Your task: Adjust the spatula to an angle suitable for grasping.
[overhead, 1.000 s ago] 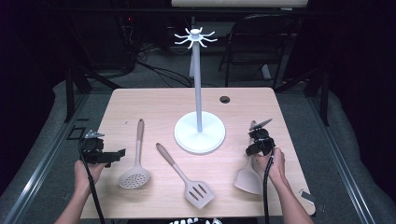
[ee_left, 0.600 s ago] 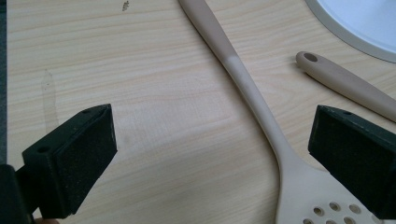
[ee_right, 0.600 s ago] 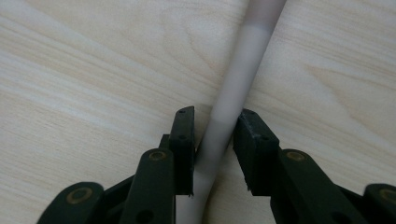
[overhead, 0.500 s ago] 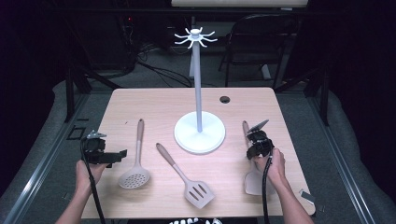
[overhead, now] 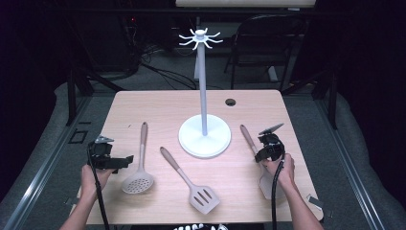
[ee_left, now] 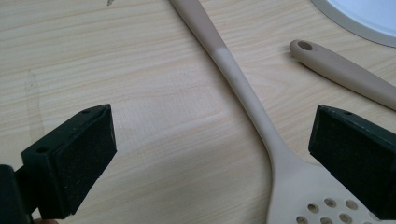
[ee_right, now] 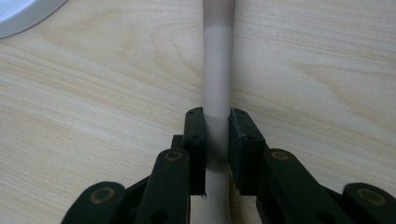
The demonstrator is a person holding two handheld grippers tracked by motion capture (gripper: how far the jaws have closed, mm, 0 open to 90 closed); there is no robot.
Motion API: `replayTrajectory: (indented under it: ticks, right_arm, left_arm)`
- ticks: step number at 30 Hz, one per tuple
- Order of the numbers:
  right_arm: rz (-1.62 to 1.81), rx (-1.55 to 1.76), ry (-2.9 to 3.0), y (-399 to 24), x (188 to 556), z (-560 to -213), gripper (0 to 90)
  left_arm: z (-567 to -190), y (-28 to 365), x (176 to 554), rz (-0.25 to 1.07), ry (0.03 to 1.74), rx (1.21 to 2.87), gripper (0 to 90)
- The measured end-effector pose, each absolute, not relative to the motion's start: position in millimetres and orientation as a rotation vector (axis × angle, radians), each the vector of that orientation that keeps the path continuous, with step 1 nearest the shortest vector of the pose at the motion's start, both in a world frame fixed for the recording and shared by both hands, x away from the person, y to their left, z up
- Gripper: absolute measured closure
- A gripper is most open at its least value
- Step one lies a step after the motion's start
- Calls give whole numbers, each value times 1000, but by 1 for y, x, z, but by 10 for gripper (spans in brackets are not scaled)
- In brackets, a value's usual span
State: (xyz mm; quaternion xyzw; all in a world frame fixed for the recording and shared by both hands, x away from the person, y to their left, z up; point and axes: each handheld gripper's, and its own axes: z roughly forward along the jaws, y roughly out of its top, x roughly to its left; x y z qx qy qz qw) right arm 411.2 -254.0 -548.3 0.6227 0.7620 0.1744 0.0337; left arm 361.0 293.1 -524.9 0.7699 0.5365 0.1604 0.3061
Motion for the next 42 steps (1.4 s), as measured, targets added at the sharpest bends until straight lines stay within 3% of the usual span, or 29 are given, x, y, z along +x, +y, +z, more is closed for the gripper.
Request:
replayTrajectory:
  ticks: [17,28,42]
  right_arm:
    - [852,1653,2276,-255,392,-507,786]
    - [966,1405,2268,-232,373,-481,785]
    - [1008,1216,2315,-201,361,-472,786]
  left_arm:
    - [-517,287,357,444,1386,1990,1]
    - [-505,277,350,476,1331,1977,1]
    - [-489,256,346,460,1231,1941,1]
